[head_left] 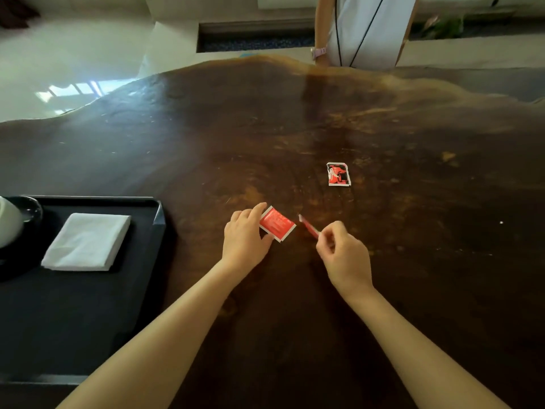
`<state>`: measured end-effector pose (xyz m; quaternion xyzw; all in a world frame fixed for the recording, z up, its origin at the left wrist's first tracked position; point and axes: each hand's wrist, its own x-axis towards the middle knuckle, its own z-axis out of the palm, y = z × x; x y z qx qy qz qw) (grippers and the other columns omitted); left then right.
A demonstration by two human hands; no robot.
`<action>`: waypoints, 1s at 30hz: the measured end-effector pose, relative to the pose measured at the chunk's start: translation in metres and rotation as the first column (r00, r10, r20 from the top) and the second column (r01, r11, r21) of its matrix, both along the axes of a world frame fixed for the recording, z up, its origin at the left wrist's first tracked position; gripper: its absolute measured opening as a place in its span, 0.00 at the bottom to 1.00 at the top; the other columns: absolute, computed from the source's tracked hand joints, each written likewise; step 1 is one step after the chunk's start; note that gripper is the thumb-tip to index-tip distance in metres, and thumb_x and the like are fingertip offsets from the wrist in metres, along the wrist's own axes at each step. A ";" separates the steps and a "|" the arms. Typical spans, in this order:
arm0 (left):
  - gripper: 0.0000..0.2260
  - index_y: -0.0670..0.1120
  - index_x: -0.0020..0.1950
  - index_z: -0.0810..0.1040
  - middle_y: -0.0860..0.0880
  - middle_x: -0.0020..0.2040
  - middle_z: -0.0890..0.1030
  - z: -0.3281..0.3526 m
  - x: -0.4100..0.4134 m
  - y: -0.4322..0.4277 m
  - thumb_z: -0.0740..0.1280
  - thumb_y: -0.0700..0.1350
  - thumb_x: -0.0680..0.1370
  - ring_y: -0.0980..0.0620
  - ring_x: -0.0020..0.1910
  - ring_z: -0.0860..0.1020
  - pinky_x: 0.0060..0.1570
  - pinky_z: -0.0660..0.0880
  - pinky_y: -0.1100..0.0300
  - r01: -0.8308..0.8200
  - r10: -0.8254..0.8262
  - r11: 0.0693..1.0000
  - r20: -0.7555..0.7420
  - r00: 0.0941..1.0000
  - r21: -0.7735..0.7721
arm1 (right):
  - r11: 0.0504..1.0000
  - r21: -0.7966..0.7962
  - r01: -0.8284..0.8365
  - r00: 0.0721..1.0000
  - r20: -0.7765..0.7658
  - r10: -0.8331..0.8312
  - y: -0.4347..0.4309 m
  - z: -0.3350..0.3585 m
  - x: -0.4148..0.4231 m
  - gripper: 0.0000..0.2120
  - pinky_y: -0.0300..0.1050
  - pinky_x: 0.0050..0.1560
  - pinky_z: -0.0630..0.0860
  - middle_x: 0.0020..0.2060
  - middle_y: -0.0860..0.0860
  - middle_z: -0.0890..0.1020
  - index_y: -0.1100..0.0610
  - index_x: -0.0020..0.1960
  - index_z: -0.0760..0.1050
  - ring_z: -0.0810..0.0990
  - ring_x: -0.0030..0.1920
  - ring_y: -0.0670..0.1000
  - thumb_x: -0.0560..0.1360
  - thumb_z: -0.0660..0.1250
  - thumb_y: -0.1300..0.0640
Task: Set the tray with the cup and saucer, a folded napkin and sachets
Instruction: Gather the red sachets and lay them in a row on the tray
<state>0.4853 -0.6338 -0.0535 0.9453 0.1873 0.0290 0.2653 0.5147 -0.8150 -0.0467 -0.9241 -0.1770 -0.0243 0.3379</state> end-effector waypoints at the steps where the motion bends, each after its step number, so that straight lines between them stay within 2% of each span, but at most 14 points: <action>1: 0.27 0.48 0.71 0.63 0.46 0.66 0.74 0.001 0.003 0.001 0.68 0.46 0.74 0.45 0.68 0.66 0.65 0.65 0.48 -0.025 0.025 0.999 0.004 1.000 -0.030 | 0.990 0.129 0.063 0.986 -0.159 -0.042 -0.001 0.000 0.002 0.02 0.36 0.34 0.76 0.39 0.49 0.80 0.54 0.45 0.72 0.79 0.36 0.43 0.77 0.64 0.57; 3: 0.26 0.48 0.71 0.62 0.46 0.66 0.74 0.003 0.011 0.001 0.66 0.45 0.75 0.44 0.68 0.65 0.65 0.66 0.46 -0.064 0.064 0.995 0.001 0.998 -0.074 | 0.947 0.278 0.163 0.917 -0.397 -0.041 -0.002 0.001 0.003 0.03 0.34 0.37 0.77 0.45 0.48 0.81 0.53 0.48 0.71 0.81 0.39 0.42 0.78 0.61 0.53; 4: 0.26 0.47 0.71 0.62 0.45 0.66 0.74 0.003 0.014 -0.001 0.66 0.45 0.75 0.44 0.68 0.66 0.66 0.67 0.45 -0.059 0.059 0.996 -0.001 0.998 -0.070 | 0.930 0.319 0.180 0.891 -0.454 -0.017 -0.002 0.001 0.004 0.05 0.34 0.38 0.78 0.47 0.49 0.81 0.53 0.49 0.71 0.82 0.40 0.43 0.78 0.61 0.52; 8: 0.26 0.45 0.69 0.66 0.43 0.62 0.75 0.001 0.015 -0.010 0.69 0.45 0.73 0.44 0.64 0.69 0.61 0.69 0.49 -0.022 0.019 0.996 -0.038 0.999 -0.089 | 0.915 0.373 0.153 0.873 -0.484 0.051 -0.003 0.003 -0.004 0.06 0.32 0.35 0.77 0.46 0.46 0.81 0.51 0.51 0.71 0.83 0.39 0.42 0.77 0.60 0.49; 12: 0.10 0.47 0.54 0.78 0.48 0.51 0.78 0.006 0.004 -0.009 0.69 0.46 0.74 0.53 0.48 0.75 0.45 0.71 0.60 -0.105 0.114 0.944 0.009 0.993 -0.313 | 0.924 0.364 0.117 0.884 -0.462 0.070 -0.005 0.005 -0.012 0.04 0.28 0.33 0.76 0.44 0.42 0.79 0.48 0.50 0.70 0.82 0.39 0.40 0.77 0.60 0.49; 13: 0.06 0.48 0.51 0.78 0.49 0.49 0.79 0.010 -0.001 -0.008 0.68 0.45 0.75 0.54 0.47 0.77 0.42 0.73 0.62 -0.146 0.159 0.878 -0.010 0.987 -0.457 | 0.925 0.364 0.107 0.889 -0.452 0.075 -0.005 0.006 -0.013 0.04 0.28 0.33 0.76 0.43 0.42 0.79 0.48 0.49 0.70 0.82 0.40 0.40 0.77 0.60 0.49; 15: 0.03 0.50 0.48 0.77 0.49 0.49 0.81 0.020 -0.013 -0.006 0.67 0.43 0.75 0.54 0.46 0.81 0.40 0.80 0.64 -0.210 0.199 0.630 -0.106 0.974 -0.748 | 0.927 0.367 0.084 0.900 -0.428 0.088 -0.004 0.009 -0.015 0.05 0.28 0.34 0.76 0.43 0.42 0.78 0.49 0.49 0.70 0.81 0.41 0.41 0.77 0.60 0.49; 18: 0.07 0.45 0.54 0.77 0.47 0.50 0.82 0.028 -0.032 -0.003 0.64 0.43 0.77 0.53 0.48 0.82 0.45 0.81 0.60 -0.197 0.135 0.374 -0.157 0.978 -0.906 | 0.934 0.356 0.028 0.924 -0.366 0.112 0.001 0.013 -0.016 0.07 0.27 0.34 0.76 0.44 0.44 0.79 0.51 0.50 0.70 0.81 0.42 0.42 0.77 0.60 0.48; 20: 0.07 0.47 0.52 0.78 0.47 0.50 0.81 0.029 -0.043 -0.003 0.62 0.45 0.78 0.52 0.50 0.82 0.47 0.80 0.59 -0.187 0.132 0.292 -0.154 0.979 -0.938 | 0.936 0.352 -0.008 0.937 -0.325 0.130 0.004 0.014 -0.018 0.07 0.26 0.34 0.75 0.44 0.44 0.79 0.51 0.50 0.70 0.81 0.41 0.41 0.76 0.61 0.49; 23: 0.08 0.48 0.51 0.79 0.47 0.49 0.82 0.027 -0.052 -0.005 0.62 0.48 0.78 0.53 0.50 0.82 0.45 0.80 0.60 -0.192 0.188 0.274 -0.143 0.972 -0.942 | 0.942 0.331 -0.046 0.952 -0.270 0.142 0.010 0.015 -0.024 0.05 0.25 0.30 0.72 0.40 0.40 0.78 0.50 0.47 0.70 0.79 0.38 0.33 0.76 0.62 0.50; 25: 0.08 0.45 0.50 0.79 0.46 0.49 0.83 0.022 -0.057 -0.007 0.61 0.47 0.78 0.53 0.48 0.83 0.43 0.81 0.59 -0.200 0.267 0.204 -0.142 0.953 -0.958 | 0.938 0.346 -0.013 0.951 -0.286 0.119 0.014 0.013 -0.028 0.04 0.27 0.29 0.73 0.39 0.42 0.78 0.51 0.46 0.71 0.80 0.37 0.34 0.76 0.63 0.51; 27: 0.07 0.43 0.50 0.78 0.43 0.49 0.83 0.017 -0.063 -0.010 0.61 0.42 0.79 0.50 0.48 0.83 0.43 0.81 0.56 -0.195 0.362 0.055 -0.163 0.918 -0.979 | 0.870 0.471 0.147 0.910 -0.408 0.068 0.019 0.012 -0.034 0.03 0.31 0.30 0.76 0.40 0.47 0.82 0.52 0.46 0.72 0.83 0.36 0.41 0.77 0.64 0.54; 28: 0.07 0.42 0.50 0.77 0.43 0.49 0.83 0.015 -0.066 -0.012 0.61 0.41 0.79 0.48 0.48 0.83 0.44 0.81 0.55 -0.190 0.397 0.001 -0.174 0.901 -0.982 | 0.791 0.548 0.270 0.855 -0.514 0.064 0.021 0.012 -0.038 0.02 0.33 0.31 0.77 0.39 0.50 0.83 0.54 0.46 0.74 0.84 0.36 0.44 0.77 0.64 0.56; 30: 0.06 0.42 0.51 0.77 0.43 0.48 0.84 0.009 -0.072 -0.018 0.61 0.40 0.78 0.47 0.49 0.83 0.46 0.81 0.54 -0.182 0.422 -0.039 -0.181 0.889 -0.983 | 0.670 0.573 0.472 0.734 -0.677 0.062 0.029 0.011 -0.046 0.03 0.36 0.30 0.78 0.38 0.53 0.84 0.58 0.48 0.75 0.85 0.36 0.48 0.77 0.64 0.59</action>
